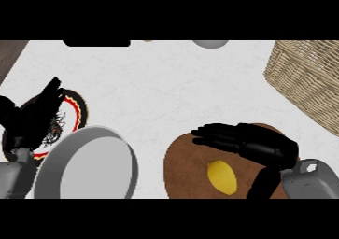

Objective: Pick the lemon from the cutting board and place it in the basket

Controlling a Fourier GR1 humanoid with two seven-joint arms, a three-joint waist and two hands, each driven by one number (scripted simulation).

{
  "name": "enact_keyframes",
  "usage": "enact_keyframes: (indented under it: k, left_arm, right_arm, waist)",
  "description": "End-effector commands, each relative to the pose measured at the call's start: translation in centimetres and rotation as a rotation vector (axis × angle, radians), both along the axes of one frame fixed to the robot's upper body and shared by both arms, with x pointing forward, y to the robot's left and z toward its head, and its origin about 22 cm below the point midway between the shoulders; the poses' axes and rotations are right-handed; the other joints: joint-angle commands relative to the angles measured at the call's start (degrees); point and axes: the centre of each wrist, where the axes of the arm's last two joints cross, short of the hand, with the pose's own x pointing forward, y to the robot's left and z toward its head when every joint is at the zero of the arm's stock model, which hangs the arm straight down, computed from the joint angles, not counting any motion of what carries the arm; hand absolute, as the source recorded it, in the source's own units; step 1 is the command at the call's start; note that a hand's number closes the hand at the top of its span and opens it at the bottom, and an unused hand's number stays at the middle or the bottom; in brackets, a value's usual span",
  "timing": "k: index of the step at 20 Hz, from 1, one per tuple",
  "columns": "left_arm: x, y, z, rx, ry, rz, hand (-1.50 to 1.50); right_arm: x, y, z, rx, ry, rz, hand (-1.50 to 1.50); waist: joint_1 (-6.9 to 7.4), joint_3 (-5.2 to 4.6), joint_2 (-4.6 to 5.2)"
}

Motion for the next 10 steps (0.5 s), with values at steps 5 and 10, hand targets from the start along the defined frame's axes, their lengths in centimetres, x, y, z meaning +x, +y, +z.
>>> enact_keyframes:
  k: [5, 10]
  left_arm:
    - [0.3, 0.6, -0.7, -0.014, 0.009, -0.003, 0.00]
    - [-1.3, -1.1, -2.2, 0.016, -0.002, 0.003, 0.00]
  right_arm:
    - [-0.2, 0.3, -2.8, -0.150, -0.005, 0.052, -1.50]
    - [1.7, 1.7, -3.9, -0.164, -0.029, 0.041, -1.50]
  waist:
    - [-0.33, -0.04, -0.07]
    - [-0.04, -0.03, -0.09]
